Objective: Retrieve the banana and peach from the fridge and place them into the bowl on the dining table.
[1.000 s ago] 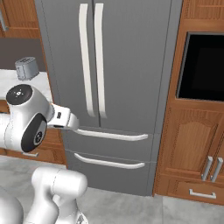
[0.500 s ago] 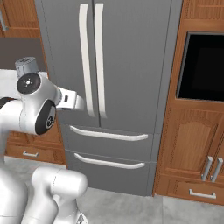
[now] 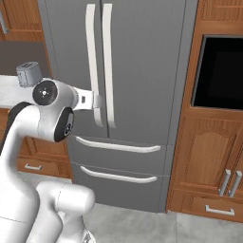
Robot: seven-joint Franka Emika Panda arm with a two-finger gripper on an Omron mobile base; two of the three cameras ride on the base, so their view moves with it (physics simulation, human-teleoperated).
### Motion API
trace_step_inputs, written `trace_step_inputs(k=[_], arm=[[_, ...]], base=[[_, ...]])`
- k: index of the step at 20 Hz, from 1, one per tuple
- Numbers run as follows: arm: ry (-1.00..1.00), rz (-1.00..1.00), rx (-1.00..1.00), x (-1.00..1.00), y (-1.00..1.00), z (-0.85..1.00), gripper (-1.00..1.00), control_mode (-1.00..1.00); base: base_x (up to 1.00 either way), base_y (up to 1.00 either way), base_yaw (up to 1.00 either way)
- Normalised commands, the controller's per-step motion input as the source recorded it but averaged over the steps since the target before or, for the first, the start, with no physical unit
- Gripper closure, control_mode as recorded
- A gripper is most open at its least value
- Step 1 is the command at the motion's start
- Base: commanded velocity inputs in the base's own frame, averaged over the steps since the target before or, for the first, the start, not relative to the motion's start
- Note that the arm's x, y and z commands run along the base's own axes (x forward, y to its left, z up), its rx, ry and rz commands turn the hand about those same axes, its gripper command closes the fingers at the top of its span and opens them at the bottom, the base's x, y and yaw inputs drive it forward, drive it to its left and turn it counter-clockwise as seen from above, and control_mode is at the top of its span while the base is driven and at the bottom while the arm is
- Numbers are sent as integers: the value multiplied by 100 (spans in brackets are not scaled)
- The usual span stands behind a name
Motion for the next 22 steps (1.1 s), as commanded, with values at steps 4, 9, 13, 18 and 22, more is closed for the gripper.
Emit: trace_step_inputs(k=[4,9,13,18,22], arm=[[-6,0,0,56,-3,1,-100,-100],[0,0,0,69,0,2,-100,-100],[0,0,0,67,0,0,-100,-100],[0,0,0,69,0,0,-100,-100],[0,0,0,61,0,0,-100,-100]], base=[[0,0,0],[0,0,0],[0,0,0],[0,0,0],[0,0,0]])
